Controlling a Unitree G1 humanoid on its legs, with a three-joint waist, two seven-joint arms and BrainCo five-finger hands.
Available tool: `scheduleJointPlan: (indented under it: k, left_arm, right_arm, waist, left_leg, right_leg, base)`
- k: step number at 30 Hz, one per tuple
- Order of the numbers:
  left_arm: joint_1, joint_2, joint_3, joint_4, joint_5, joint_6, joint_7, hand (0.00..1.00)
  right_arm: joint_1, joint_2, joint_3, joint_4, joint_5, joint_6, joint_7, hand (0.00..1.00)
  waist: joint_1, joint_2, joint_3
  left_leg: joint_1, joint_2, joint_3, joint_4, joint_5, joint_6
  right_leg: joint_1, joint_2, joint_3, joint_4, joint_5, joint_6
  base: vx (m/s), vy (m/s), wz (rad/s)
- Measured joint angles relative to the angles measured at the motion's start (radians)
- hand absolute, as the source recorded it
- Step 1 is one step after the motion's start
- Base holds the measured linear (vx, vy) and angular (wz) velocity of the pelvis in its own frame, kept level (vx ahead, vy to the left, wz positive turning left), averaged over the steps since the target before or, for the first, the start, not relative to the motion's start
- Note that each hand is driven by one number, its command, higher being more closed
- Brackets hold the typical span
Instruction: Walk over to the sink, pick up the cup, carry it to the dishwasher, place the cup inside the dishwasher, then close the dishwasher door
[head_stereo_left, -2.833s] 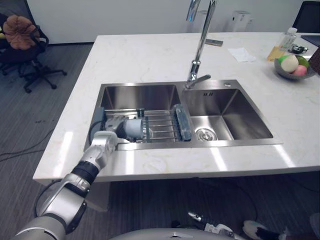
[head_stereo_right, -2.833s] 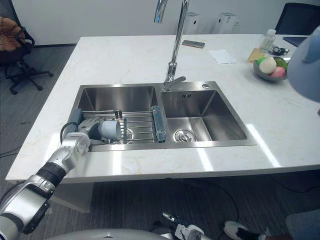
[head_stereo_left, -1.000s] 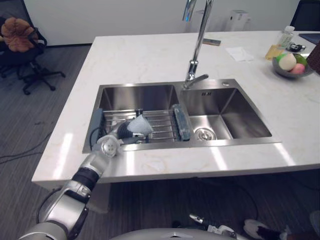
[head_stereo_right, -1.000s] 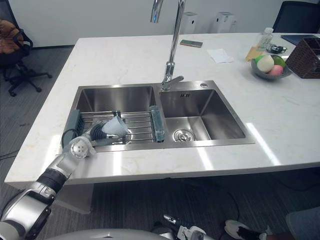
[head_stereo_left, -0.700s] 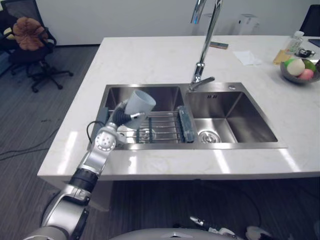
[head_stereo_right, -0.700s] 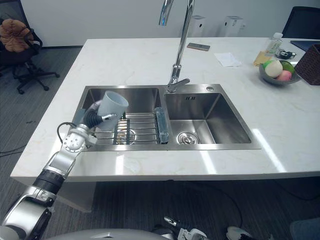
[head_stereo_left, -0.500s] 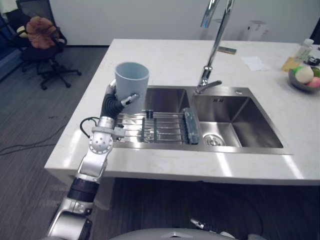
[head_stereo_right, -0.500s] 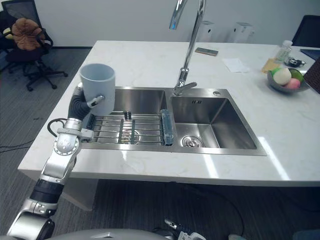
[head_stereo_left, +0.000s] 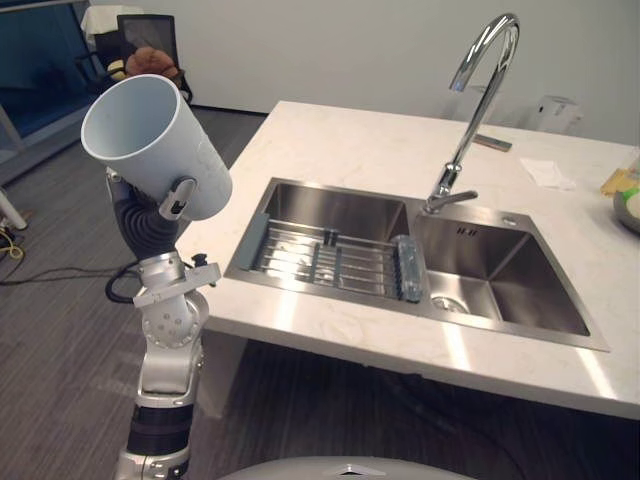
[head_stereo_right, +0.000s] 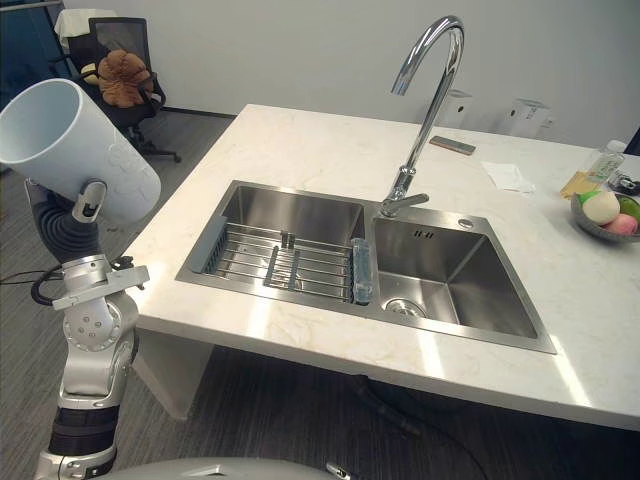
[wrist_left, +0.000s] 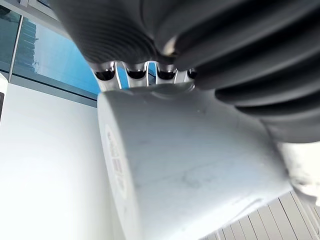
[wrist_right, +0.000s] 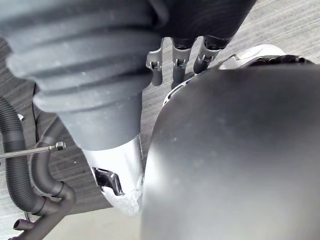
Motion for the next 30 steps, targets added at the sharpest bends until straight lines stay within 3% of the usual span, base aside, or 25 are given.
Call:
scheduleJointPlan:
  k: [6, 11, 16, 18, 19, 20, 21, 22, 23, 24, 25, 27, 29, 30]
  left_arm:
    - [0.005, -0.046, -0.043, 0.023, -0.026, -0.044, -0.019, 1.00]
    - [0.074, -0.067, -0.050, 0.086, -0.106, -0.066, -0.066, 1.00]
    - [0.140, -0.062, -0.039, 0.088, -0.136, -0.063, -0.134, 1.00]
    - [0.161, -0.060, -0.021, 0.087, -0.151, -0.063, -0.139, 1.00]
    - [0.169, -0.066, -0.009, 0.082, -0.163, -0.063, -0.158, 1.00]
    - [0.184, -0.065, -0.008, 0.078, -0.169, -0.068, -0.171, 1.00]
    - [0.206, -0.062, 0.000, 0.079, -0.203, -0.072, -0.202, 1.00]
    - [0.211, -0.066, -0.002, 0.075, -0.222, -0.083, -0.222, 1.00]
    - [0.219, -0.070, -0.003, 0.071, -0.229, -0.094, -0.230, 1.00]
    - [0.231, -0.079, -0.004, 0.061, -0.238, -0.104, -0.245, 1.00]
    - [0.234, -0.092, -0.010, 0.049, -0.238, -0.112, -0.251, 1.00]
    - [0.236, -0.096, -0.021, 0.041, -0.238, -0.114, -0.252, 1.00]
    - [0.234, -0.096, -0.040, 0.028, -0.237, -0.110, -0.252, 1.00]
    - [0.233, -0.096, -0.044, 0.015, -0.237, -0.106, -0.253, 1.00]
  right_arm:
    - [0.020, 0.004, -0.001, -0.002, 0.072, -0.023, -0.014, 0.00]
    - [0.034, -0.001, 0.021, -0.001, 0.117, -0.066, -0.060, 0.00]
    - [0.036, -0.012, 0.037, 0.004, 0.117, -0.073, -0.094, 0.00]
    - [0.020, -0.016, 0.038, 0.007, 0.109, -0.069, -0.109, 0.00]
    - [0.006, -0.037, 0.031, 0.016, 0.115, -0.068, -0.119, 0.00]
    - [0.004, -0.037, 0.030, 0.020, 0.114, -0.068, -0.125, 0.00]
    - [0.008, -0.030, 0.028, 0.019, 0.116, -0.069, -0.130, 0.00]
    - [-0.010, -0.037, 0.023, 0.021, 0.116, -0.070, -0.135, 0.00]
    - [-0.023, -0.042, 0.021, 0.020, 0.116, -0.069, -0.138, 0.00]
    - [-0.050, -0.050, 0.018, 0.013, 0.115, -0.068, -0.138, 0.00]
    - [-0.070, -0.053, 0.018, -0.006, 0.114, -0.063, -0.138, 0.00]
    - [-0.103, -0.046, 0.015, -0.018, 0.110, -0.047, -0.139, 0.00]
    - [-0.142, -0.029, 0.015, -0.037, 0.104, -0.022, -0.142, 0.00]
    - [-0.153, -0.023, 0.016, -0.051, 0.104, -0.021, -0.152, 0.00]
  waist:
    - [-0.020, 0.000, -0.010]
    - [-0.018, 0.008, -0.015]
    - [0.047, 0.013, -0.011]
    - [0.070, 0.022, 0.002]
    - [0.073, 0.055, 0.028]
    - [0.081, 0.048, 0.035]
    - [0.079, 0.007, 0.039]
    - [0.086, 0.003, 0.040]
    - [0.093, 0.010, 0.040]
    - [0.093, 0.035, 0.038]
    - [0.088, 0.063, 0.040]
    - [0.087, 0.059, 0.045]
    - [0.095, 0.058, 0.062]
    - [0.095, 0.060, 0.076]
  left_leg:
    - [-0.053, -0.005, -0.044, 0.000, -0.002, -0.012]
    - [-0.106, -0.024, -0.150, 0.000, 0.021, 0.001]
    - [-0.203, -0.070, -0.344, 0.007, 0.098, -0.004]
    - [-0.218, -0.103, -0.351, 0.000, 0.139, -0.001]
    - [-0.215, -0.106, -0.269, 0.000, 0.053, 0.081]
    - [-0.202, -0.106, -0.197, 0.000, 0.038, 0.119]
    - [-0.177, -0.113, 0.010, 0.010, -0.059, 0.219]
    - [-0.190, -0.070, 0.237, 0.145, -0.097, 0.228]
    - [-0.193, -0.046, 0.314, 0.206, -0.108, 0.223]
    - [-0.181, -0.007, 0.391, 0.290, -0.127, 0.210]
    - [-0.154, 0.002, 0.389, 0.278, -0.135, 0.135]
    - [-0.154, -0.045, 0.344, 0.239, -0.119, 0.155]
    - [-0.138, -0.092, 0.295, 0.215, -0.130, 0.177]
    - [-0.120, -0.109, 0.262, 0.205, -0.139, 0.188]
  right_leg:
    - [-0.026, -0.007, -0.053, -0.018, -0.002, 0.003]
    - [-0.002, -0.019, -0.190, -0.021, -0.011, 0.015]
    - [0.035, -0.028, -0.406, 0.030, -0.072, 0.028]
    - [0.066, -0.036, -0.490, 0.073, -0.106, 0.030]
    - [0.121, -0.032, -0.576, 0.086, -0.117, 0.036]
    - [0.152, -0.033, -0.619, 0.080, -0.121, 0.050]
    - [0.197, -0.072, -0.701, 0.046, -0.108, 0.063]
    - [0.217, -0.103, -0.781, 0.053, -0.119, 0.064]
    - [0.220, -0.113, -0.807, 0.063, -0.127, 0.073]
    - [0.231, -0.119, -0.848, 0.083, -0.135, 0.082]
    - [0.246, -0.116, -0.876, 0.111, -0.143, 0.096]
    - [0.248, -0.153, -0.885, 0.168, -0.144, 0.090]
    - [0.245, -0.240, -0.873, 0.347, -0.144, 0.076]
    - [0.220, -0.291, -0.821, 0.479, -0.149, -0.028]
  base:
    - [0.01, -0.004, 0.16]
    - [0.06, -0.015, 0.66]
    - [0.04, -0.027, 1.36]
    - [-0.07, -0.005, 1.67]
    - [-0.13, 0.034, 1.86]
    - [-0.16, 0.086, 2.06]
    - [-0.11, 0.133, 1.98]
    - [-0.09, 0.139, 1.91]
    - [-0.02, 0.147, 1.57]
    - [0.01, 0.149, 1.28]
    - [0.03, 0.152, 1.36]
    - [0.04, 0.172, 0.98]
    - [0.09, 0.250, 0.79]
    - [0.14, 0.219, 1.03]
